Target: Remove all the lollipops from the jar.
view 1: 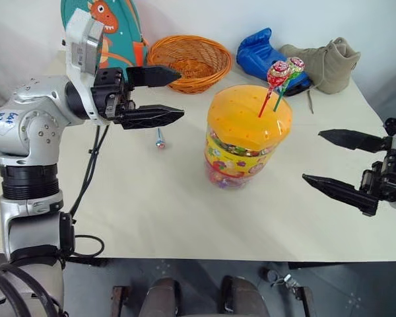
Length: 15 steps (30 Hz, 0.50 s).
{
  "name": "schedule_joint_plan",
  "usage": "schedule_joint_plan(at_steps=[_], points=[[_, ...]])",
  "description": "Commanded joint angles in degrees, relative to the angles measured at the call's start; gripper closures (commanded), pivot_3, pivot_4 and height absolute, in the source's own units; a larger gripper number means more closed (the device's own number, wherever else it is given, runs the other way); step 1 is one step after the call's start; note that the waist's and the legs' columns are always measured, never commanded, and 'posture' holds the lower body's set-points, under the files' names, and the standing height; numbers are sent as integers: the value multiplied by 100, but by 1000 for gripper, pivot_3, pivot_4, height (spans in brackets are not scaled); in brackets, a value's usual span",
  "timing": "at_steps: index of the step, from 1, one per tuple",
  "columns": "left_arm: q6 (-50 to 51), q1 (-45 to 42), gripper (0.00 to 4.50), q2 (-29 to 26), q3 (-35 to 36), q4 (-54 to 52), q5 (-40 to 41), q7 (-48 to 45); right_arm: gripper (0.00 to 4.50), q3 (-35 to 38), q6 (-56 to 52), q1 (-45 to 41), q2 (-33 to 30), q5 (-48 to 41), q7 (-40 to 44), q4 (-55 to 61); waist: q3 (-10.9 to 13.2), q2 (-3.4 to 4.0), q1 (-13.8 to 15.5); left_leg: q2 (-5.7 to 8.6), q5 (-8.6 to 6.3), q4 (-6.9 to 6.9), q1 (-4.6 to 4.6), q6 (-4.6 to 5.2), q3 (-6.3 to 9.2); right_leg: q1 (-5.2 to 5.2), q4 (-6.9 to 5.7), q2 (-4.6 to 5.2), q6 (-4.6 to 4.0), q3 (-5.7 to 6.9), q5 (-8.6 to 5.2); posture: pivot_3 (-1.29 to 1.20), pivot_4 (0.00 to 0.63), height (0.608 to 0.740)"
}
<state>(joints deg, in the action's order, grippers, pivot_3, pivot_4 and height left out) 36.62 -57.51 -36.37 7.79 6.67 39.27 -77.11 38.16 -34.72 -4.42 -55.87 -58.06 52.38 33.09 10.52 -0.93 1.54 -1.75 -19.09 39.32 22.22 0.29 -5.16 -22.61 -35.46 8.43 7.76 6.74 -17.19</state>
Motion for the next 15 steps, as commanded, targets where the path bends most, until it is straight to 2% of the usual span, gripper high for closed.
schedule_joint_plan(at_steps=[1,5,10,15], points=[[-385,-95,31,-11,12,210,133,-586,0,236,-189,-80,-165,-277,-327,224,0,0,-17,0,0,0,0,0,0,0,0,0,0,0,0,0,150,740],[-869,-266,31,-27,-359,1001,-180,-1507,0,209,-411,-98,-267,-524,-729,586,0,0,-8,0,0,0,-2,0,-2,-1,-2,-1,0,-2,0,0,150,740],[-1156,-371,31,-62,-573,1290,128,-1539,0,-384,-567,-568,-187,-576,-1643,692,1,-2,-1,0,-3,14,6,5,2,0,-2,0,1,-2,0,0,150,740],[-1211,-294,31,-325,-666,1330,471,-1539,0,-1179,-567,-1359,-203,-251,-1929,220,1,-2,-27,-2,-4,18,6,7,1,-3,-4,0,1,-4,0,0,150,740]])
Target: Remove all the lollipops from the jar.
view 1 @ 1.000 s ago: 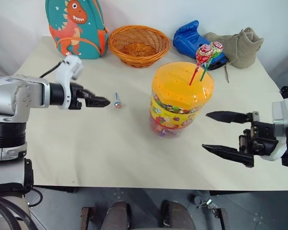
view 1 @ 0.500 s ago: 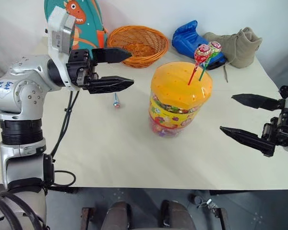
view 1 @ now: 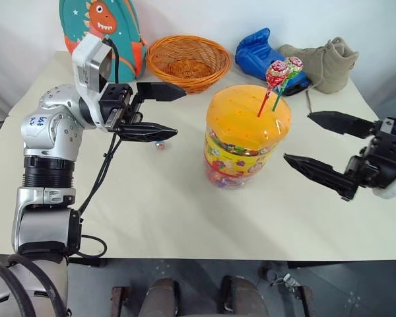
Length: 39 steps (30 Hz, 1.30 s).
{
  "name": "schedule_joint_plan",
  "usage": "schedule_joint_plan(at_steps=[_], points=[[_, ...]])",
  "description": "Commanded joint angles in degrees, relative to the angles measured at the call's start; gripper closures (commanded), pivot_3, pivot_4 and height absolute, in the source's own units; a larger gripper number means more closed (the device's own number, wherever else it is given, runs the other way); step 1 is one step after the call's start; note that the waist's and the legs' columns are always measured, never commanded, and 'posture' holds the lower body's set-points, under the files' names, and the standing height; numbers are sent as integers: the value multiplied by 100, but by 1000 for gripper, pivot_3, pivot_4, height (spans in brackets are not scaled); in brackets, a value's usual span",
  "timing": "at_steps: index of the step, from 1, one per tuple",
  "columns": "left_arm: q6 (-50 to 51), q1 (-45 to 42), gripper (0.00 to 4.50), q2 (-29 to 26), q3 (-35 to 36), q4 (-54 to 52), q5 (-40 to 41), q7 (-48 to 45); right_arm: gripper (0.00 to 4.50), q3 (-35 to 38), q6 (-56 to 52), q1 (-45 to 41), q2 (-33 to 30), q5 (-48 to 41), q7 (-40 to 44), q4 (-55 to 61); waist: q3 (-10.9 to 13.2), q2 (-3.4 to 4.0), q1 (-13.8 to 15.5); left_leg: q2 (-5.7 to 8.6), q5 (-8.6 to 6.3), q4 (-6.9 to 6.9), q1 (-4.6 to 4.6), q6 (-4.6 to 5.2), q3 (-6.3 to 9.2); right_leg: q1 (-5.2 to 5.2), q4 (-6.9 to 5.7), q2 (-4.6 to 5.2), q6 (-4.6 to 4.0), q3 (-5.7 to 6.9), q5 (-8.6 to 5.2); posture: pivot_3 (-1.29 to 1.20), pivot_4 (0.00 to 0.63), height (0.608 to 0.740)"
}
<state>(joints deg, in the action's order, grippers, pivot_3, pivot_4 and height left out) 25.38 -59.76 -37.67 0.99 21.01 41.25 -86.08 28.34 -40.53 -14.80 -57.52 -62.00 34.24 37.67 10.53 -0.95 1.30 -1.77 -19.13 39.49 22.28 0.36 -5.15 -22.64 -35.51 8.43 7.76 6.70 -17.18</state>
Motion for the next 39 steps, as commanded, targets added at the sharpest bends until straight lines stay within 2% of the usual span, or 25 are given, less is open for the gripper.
schedule_joint_plan(at_steps=[1,6,10,20,23,30,35,39], points=[[-91,-47,31,-237,16,-125,309,-642,0,-334,-23,-497,-50,163,-119,-383,0,0,-10,0,0,0,-1,0,-1,0,-1,0,0,0,0,0,150,740],[-45,33,31,-341,52,-261,433,-642,0,-733,-153,-1050,-68,324,49,-908,0,0,15,1,-1,2,4,1,-2,-4,-2,0,0,-1,0,0,150,740],[206,368,31,-576,324,-637,524,-596,0,-1441,-89,-1968,-5,760,707,-1888,0,0,-18,0,-5,11,8,9,-6,-5,-2,0,1,-5,0,0,150,740],[432,900,31,-706,689,-1327,722,-246,0,-2201,-14,-3108,348,1663,1524,-3073,1,1,-24,-2,-5,13,12,9,-11,-12,-4,0,1,-6,0,0,150,740],[488,995,0,-711,772,-1458,749,-182,548,-2190,-67,-3377,475,1764,1624,-3283,1,2,-25,-2,-5,13,12,9,-11,-12,-7,0,1,-7,0,0,150,740],[565,1055,0,-659,866,-1581,737,-99,2944,-2190,-141,-3666,506,1958,1885,-3457,1,2,-16,-2,-6,13,13,9,-12,-14,-8,0,1,-7,0,0,150,740],[593,1025,0,-599,849,-1575,726,-88,4469,-2118,-250,-3883,563,1938,1877,-3458,1,2,-36,-2,-6,13,12,9,-13,-15,-8,0,0,-7,0,0,150,740],[615,1008,0,-565,814,-1541,694,-79,4469,-2032,-316,-4047,589,1909,1819,-3431,1,2,-50,-2,-6,11,12,9,-13,-16,-8,0,0,-7,0,0,150,740]])
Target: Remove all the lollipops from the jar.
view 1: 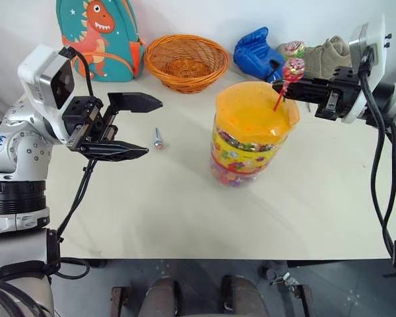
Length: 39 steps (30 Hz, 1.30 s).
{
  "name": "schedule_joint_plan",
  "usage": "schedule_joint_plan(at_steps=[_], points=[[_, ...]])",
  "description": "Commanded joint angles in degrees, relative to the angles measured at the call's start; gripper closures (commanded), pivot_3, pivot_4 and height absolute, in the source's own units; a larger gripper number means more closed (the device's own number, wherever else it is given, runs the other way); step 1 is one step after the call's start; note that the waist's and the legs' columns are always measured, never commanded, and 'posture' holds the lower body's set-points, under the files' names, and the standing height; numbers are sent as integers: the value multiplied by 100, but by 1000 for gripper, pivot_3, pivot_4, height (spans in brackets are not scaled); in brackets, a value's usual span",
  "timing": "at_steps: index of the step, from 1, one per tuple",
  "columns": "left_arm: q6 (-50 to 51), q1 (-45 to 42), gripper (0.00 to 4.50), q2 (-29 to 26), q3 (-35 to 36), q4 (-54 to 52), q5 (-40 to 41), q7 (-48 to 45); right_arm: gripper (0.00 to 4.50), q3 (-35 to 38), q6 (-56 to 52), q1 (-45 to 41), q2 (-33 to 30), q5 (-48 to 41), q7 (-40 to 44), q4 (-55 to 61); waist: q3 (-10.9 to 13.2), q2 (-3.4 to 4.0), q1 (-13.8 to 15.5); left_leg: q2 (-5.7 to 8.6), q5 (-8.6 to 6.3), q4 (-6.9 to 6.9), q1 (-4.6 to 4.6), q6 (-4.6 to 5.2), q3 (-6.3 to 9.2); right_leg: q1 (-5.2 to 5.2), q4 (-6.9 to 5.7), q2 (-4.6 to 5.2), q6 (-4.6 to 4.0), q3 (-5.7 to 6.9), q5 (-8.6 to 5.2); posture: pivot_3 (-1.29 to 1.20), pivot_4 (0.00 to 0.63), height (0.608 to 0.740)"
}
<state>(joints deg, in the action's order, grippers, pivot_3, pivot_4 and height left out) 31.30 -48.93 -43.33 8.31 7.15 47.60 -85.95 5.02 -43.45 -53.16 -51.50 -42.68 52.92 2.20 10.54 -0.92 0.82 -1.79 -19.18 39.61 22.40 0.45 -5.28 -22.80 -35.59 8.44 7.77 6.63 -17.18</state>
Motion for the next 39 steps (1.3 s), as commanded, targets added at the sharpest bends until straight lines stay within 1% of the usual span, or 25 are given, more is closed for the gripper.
schedule_joint_plan(at_steps=[1,8,10,12,14,17,18,20,22,23,25,27,30,33,37,39], points=[[35,-73,0,6,68,-147,46,-80,4469,333,-50,-253,-7,-38,-79,122,0,0,-3,0,0,0,0,0,0,0,0,0,0,0,0,0,150,740],[45,6,0,102,-8,-119,-84,16,4469,623,-190,-408,-55,-43,-357,203,0,0,1,0,0,0,0,0,0,-1,0,0,0,0,0,0,150,740],[79,59,0,143,8,-165,-57,33,4469,759,-239,-329,-187,-18,-408,235,0,0,4,0,0,-1,0,0,0,-1,0,0,0,0,0,0,150,740],[127,172,0,168,33,-242,-32,58,4469,1086,-419,-10,-474,-21,-490,336,0,0,25,0,0,-2,1,0,0,-1,1,0,0,0,0,0,150,740],[144,331,0,145,33,-307,-53,32,4469,1564,-791,546,-786,-77,-634,549,0,0,58,1,0,-4,1,0,-1,-1,3,0,0,0,0,0,150,740],[151,493,0,115,45,-377,-61,19,4469,2167,-1228,1177,-942,-267,-859,854,0,0,54,3,-2,-7,2,2,-3,-1,7,3,0,0,0,0,150,740],[150,584,0,108,34,-417,-82,29,4469,2572,-1491,1851,-945,-273,-841,1134,0,0,57,2,-2,-7,2,2,-3,-1,6,3,0,0,0,0,150,740],[152,698,0,108,17,-473,-111,53,4469,3113,-1885,2821,-888,-345,-883,1591,0,0,72,0,-1,-11,-1,2,-1,0,5,2,0,3,0,0,150,740],[149,759,0,101,-12,-510,-152,87,4469,3381,-2104,3410,-729,-495,-998,1958,0,0,65,2,-1,-13,-2,2,-5,1,6,3,0,-1,0,0,150,740],[122,800,0,97,-69,-533,-222,105,4469,3354,-2119,3867,-577,-414,-1086,2195,0,0,58,4,-1,-14,-1,2,-6,1,7,4,2,-2,1,0,150,740],[35,889,0,128,-202,-590,-385,148,4469,3015,-1977,4614,-120,-29,-1509,2372,-5,-7,52,0,-1,-14,-7,1,-3,3,6,2,2,-2,1,0,150,740],[-77,959,0,142,-297,-625,-529,133,4469,2689,-1774,4890,80,306,-1817,2340,-5,-6,39,1,-1,-18,-17,0,-5,12,7,-1,1,-8,0,0,150,740],[-177,1047,0,140,-350,-675,-658,173,4469,2351,-1626,4942,230,601,-2089,2210,3,11,33,4,-1,-17,-16,0,-20,0,4,1,3,-25,2,0,150,740],[-211,1148,0,102,-280,-761,-711,316,4469,2183,-1695,4871,434,649,-2272,2082,3,11,38,1,-1,-18,-17,-1,-17,0,4,-1,3,-23,2,0,150,740],[-241,1311,0,-6,-128,-886,-704,401,4469,1979,-1745,4820,470,739,-2363,1961,3,10,49,3,-1,-18,-15,0,-17,0,6,-1,3,-23,2,0,150,740],[-255,1369,0,-34,-84,-923,-712,467,4004,1895,-1735,4805,457,797,-2380,1868,3,10,52,3,-1,-18,-15,0,-17,0,6,0,3,-23,2,0,150,740]])
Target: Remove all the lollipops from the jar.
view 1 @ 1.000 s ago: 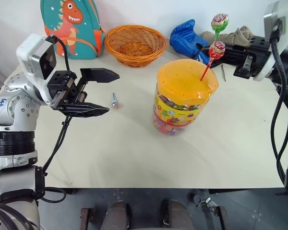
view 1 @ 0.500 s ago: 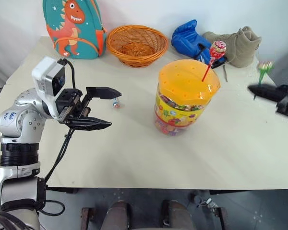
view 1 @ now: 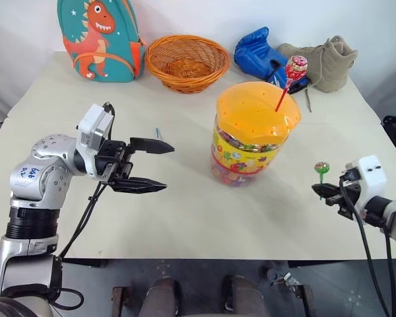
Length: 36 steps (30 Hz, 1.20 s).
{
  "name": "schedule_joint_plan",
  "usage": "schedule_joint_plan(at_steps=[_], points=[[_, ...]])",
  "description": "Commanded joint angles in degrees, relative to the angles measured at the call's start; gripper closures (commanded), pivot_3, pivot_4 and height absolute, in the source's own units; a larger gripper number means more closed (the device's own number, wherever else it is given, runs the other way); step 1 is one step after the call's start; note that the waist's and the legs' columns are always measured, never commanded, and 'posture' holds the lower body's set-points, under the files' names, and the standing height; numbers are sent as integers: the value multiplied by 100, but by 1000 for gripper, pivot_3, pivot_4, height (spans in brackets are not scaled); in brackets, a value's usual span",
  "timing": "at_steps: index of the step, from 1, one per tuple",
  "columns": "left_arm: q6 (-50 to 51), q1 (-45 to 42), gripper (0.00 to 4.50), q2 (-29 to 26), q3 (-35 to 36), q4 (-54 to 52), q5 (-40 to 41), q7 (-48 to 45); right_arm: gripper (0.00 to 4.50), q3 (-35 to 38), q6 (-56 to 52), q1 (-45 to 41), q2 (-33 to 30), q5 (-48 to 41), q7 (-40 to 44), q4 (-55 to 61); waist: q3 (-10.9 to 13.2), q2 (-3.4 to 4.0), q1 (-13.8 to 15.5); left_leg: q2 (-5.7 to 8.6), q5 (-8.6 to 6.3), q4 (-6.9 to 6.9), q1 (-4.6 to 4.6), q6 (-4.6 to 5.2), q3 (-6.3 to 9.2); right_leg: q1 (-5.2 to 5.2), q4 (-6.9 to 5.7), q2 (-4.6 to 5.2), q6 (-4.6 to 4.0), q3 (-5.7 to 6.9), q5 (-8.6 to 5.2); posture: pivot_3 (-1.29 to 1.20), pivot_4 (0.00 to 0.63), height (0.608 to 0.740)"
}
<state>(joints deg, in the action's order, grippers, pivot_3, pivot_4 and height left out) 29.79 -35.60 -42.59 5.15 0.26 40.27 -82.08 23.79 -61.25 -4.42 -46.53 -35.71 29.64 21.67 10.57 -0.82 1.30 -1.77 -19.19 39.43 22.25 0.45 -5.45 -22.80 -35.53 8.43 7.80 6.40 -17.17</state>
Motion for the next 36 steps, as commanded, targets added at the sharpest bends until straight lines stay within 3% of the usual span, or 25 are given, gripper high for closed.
schedule_joint_plan(at_steps=[1,6,12,13,16,20,28,33,36], points=[[-107,64,0,-118,240,-258,27,85,3828,3,70,-62,-43,114,-41,-110,0,0,8,0,0,0,1,0,0,0,0,0,0,0,0,0,150,740],[-98,145,0,-156,276,-338,49,119,2156,15,68,-26,-107,125,38,-112,0,0,3,0,0,0,0,0,1,0,0,1,0,1,0,0,150,740],[-118,29,0,-159,292,-236,94,16,125,823,3,-88,-365,-704,669,683,0,1,7,0,0,-1,1,0,1,1,1,0,0,1,0,0,150,740],[-112,-22,0,-147,295,-199,113,-1,23,974,-10,-253,-417,-905,726,750,0,1,7,0,0,-1,1,1,1,1,1,1,0,0,0,0,150,740],[-84,-217,0,-77,317,-65,193,-56,23,1172,32,-966,-603,-1494,856,848,0,1,-1,-1,0,-1,0,0,4,1,0,0,0,2,0,0,150,740],[-115,-450,0,-20,274,130,165,-123,23,767,110,-1950,-857,-1794,925,668,0,1,-12,-2,0,-1,-1,0,3,0,0,0,0,1,0,0,150,740],[-173,-696,0,10,248,350,107,-256,23,-399,572,-3386,-760,-1698,1263,32,0,0,1,0,0,-3,3,1,3,-1,3,0,0,6,0,0,150,740],[-234,-728,0,-34,312,359,103,-275,23,-1355,1242,-4265,-266,-1089,1620,-791,0,0,-52,0,0,-2,3,0,1,-1,2,0,0,5,0,0,150,740],[-213,-687,0,-87,383,292,150,-250,664,-1376,1342,-4388,-261,-1046,1823,-918,1,0,-56,-1,0,-6,7,0,1,-8,0,0,0,7,0,0,150,740]])
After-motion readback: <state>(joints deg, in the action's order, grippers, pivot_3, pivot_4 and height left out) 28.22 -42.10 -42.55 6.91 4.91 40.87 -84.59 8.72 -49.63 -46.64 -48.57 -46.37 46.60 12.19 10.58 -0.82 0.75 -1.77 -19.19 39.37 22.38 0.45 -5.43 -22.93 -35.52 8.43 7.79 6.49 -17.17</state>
